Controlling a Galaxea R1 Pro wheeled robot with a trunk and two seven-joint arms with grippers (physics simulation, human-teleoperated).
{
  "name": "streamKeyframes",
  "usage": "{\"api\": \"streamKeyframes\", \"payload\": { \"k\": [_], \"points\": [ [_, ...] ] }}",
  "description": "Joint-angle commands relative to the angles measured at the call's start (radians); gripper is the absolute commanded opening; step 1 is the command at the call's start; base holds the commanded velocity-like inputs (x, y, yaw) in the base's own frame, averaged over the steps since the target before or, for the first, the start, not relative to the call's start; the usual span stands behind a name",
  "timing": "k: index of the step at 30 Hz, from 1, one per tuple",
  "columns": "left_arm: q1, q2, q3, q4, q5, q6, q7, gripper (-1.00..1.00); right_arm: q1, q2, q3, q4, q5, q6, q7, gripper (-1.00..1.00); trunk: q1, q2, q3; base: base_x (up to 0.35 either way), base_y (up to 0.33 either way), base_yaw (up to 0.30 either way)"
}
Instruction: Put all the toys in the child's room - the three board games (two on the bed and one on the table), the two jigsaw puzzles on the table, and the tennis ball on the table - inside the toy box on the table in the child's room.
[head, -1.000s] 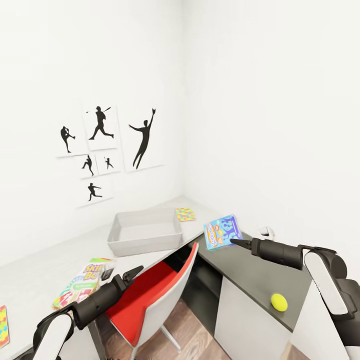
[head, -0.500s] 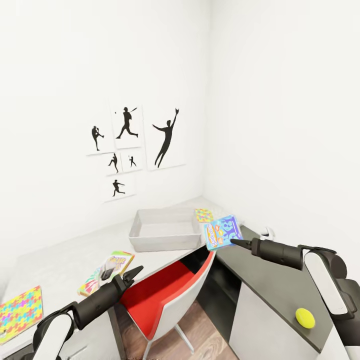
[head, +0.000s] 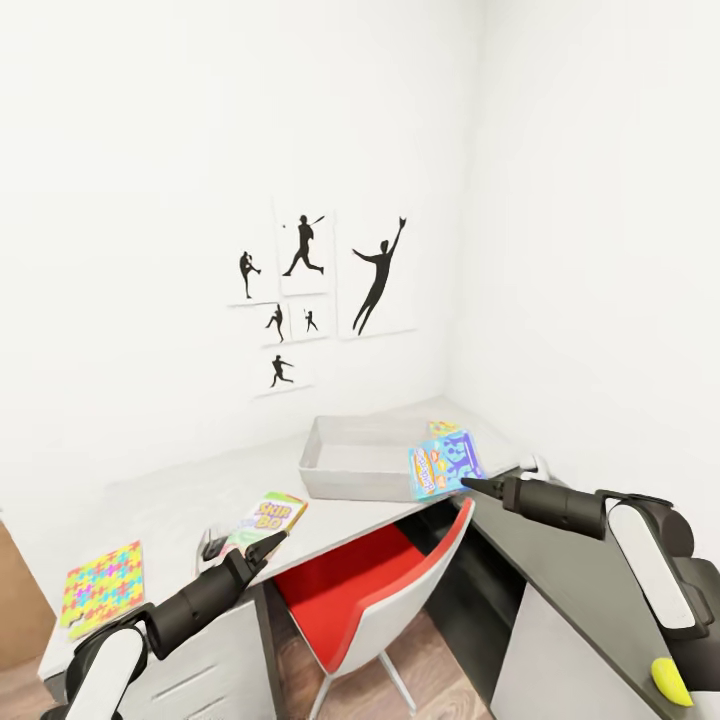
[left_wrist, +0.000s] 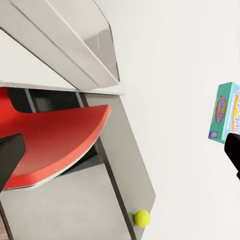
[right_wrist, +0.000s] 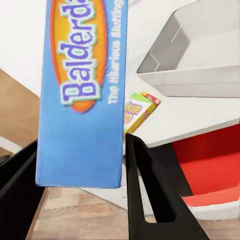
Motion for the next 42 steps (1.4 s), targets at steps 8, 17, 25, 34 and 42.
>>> {"api": "streamKeyframes", "payload": {
  "k": [8, 17, 25, 34, 42],
  "points": [
    [-0.001, 0.0, 0.001, 0.001, -0.005, 0.005, -0.004, 1.0, 0.001, 0.0, -0.001, 0.0, 0.003, 0.005, 0.009, -1.0, 0.0, -0.001, 0.0, 0.167, 0.0, 0.198],
    [-0.001, 0.0, 0.001, 0.001, -0.006, 0.004, -0.003, 1.0, 0.001, 0.0, 0.0, -0.002, 0.003, 0.005, 0.009, -1.0, 0.0, -0.001, 0.0, 0.296, 0.0, 0.049],
    [-0.001, 0.0, 0.001, 0.001, -0.006, 0.004, -0.003, 1.0, 0.001, 0.0, 0.0, -0.003, 0.004, 0.005, 0.009, -1.0, 0.0, -0.001, 0.0, 0.327, 0.0, 0.008],
    [-0.001, 0.0, 0.001, 0.001, -0.006, 0.004, -0.002, 1.0, 0.001, 0.0, -0.001, -0.003, 0.004, 0.005, 0.009, -1.0, 0.0, -0.001, 0.0, 0.332, 0.0, 0.001],
    [-0.001, -0.001, 0.001, 0.001, -0.006, 0.004, -0.001, 1.0, 0.001, 0.0, -0.001, -0.004, 0.004, 0.005, 0.009, -1.0, 0.0, -0.001, 0.0, 0.295, 0.0, 0.0]
  ]
}}
